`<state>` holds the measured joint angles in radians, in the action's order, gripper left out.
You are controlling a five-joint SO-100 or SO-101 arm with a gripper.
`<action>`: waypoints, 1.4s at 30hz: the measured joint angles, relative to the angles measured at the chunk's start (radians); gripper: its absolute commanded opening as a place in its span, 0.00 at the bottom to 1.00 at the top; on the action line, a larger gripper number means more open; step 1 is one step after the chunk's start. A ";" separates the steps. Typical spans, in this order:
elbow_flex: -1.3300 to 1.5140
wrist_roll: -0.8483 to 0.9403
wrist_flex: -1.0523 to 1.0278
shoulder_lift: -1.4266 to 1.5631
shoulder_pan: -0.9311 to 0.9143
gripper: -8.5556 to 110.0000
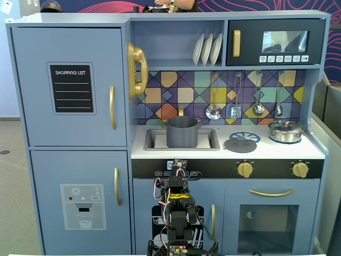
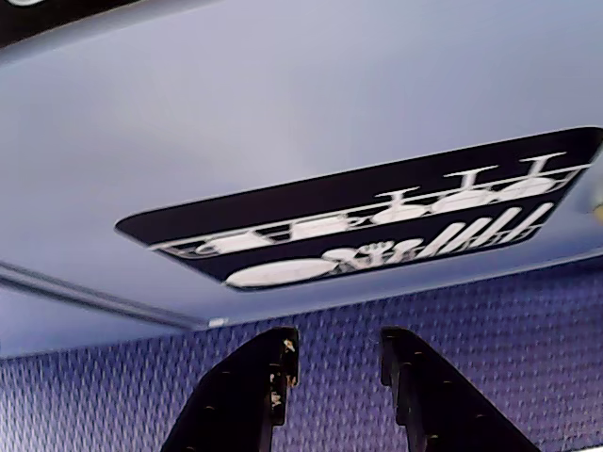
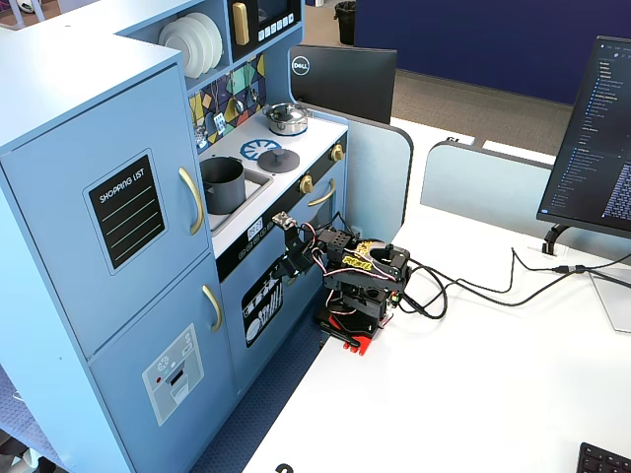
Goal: Take off the lid from the gray recipient and place it on the counter
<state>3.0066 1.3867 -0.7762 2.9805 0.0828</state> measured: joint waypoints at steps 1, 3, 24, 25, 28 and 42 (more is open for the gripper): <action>0.000 0.000 -0.003 -0.005 0.000 0.07; 0.000 0.000 -0.043 -0.006 -0.002 0.07; -0.005 0.144 -0.572 0.198 -0.055 0.12; -0.005 0.146 -0.572 0.201 -0.057 0.12; -0.003 0.147 -0.572 0.204 -0.049 0.13; -0.003 0.147 -0.572 0.204 -0.058 0.13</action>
<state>3.0035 1.5340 -1.3484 3.1845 0.0245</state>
